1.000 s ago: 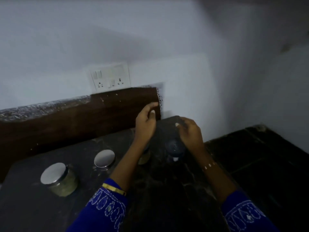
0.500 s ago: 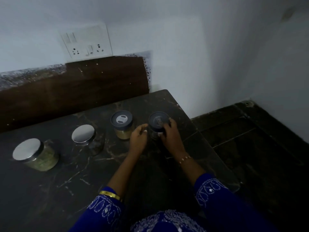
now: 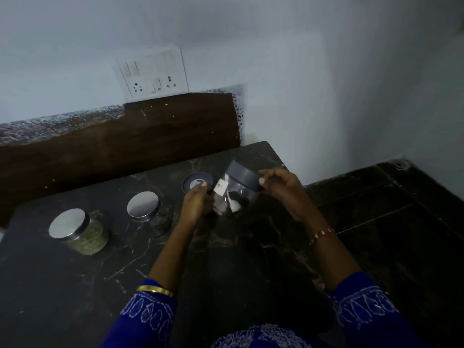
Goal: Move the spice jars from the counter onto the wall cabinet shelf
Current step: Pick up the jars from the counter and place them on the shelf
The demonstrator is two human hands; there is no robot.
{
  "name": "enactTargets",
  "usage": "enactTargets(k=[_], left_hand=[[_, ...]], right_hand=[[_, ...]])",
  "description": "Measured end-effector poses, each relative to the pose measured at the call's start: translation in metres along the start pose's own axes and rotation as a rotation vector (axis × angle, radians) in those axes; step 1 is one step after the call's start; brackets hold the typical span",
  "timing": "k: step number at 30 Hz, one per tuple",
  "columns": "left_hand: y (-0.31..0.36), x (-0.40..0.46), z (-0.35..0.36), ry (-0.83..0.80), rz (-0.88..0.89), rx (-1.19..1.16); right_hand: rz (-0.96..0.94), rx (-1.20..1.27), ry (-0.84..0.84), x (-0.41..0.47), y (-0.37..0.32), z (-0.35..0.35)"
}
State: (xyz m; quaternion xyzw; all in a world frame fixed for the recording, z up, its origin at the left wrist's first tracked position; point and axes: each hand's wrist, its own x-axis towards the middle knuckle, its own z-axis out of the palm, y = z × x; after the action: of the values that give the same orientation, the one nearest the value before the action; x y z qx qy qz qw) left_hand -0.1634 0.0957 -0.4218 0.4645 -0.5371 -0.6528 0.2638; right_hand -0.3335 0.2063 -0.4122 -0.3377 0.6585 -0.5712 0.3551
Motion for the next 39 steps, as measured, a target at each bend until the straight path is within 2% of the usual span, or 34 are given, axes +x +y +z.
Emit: enactTargets(k=[4,7,9,11,16,25,33,39], left_hand=[[0.008,-0.011,-0.002,-0.28,-0.244,-0.32],[0.001,-0.015,0.006,-0.322,-0.231,-0.418],[0.001,-0.022,0.011,-0.318,-0.173,-0.399],[0.003,-0.027,0.015,-0.275,-0.101,-0.37],[0.01,-0.036,0.009,-0.142,0.045,-0.34],[0.037,-0.049,-0.002,-0.1,0.189,-0.299],[0.145,-0.038,-0.019,-0.062,0.518,-0.14],[0.252,-0.043,-0.022,0.062,0.839,-0.021]], right_hand=[[-0.05,0.23,-0.059,-0.005,-0.016,0.009],[-0.062,0.275,0.09,-0.009,-0.021,0.022],[-0.047,0.235,0.184,-0.011,-0.024,0.031],[-0.028,0.177,0.199,-0.015,-0.026,0.039],[0.007,0.158,0.112,-0.027,-0.028,0.057],[-0.088,0.193,0.012,-0.028,-0.056,0.067],[-0.371,0.048,-0.023,0.003,-0.163,0.07],[-0.629,-0.084,0.019,0.024,-0.266,0.068]])
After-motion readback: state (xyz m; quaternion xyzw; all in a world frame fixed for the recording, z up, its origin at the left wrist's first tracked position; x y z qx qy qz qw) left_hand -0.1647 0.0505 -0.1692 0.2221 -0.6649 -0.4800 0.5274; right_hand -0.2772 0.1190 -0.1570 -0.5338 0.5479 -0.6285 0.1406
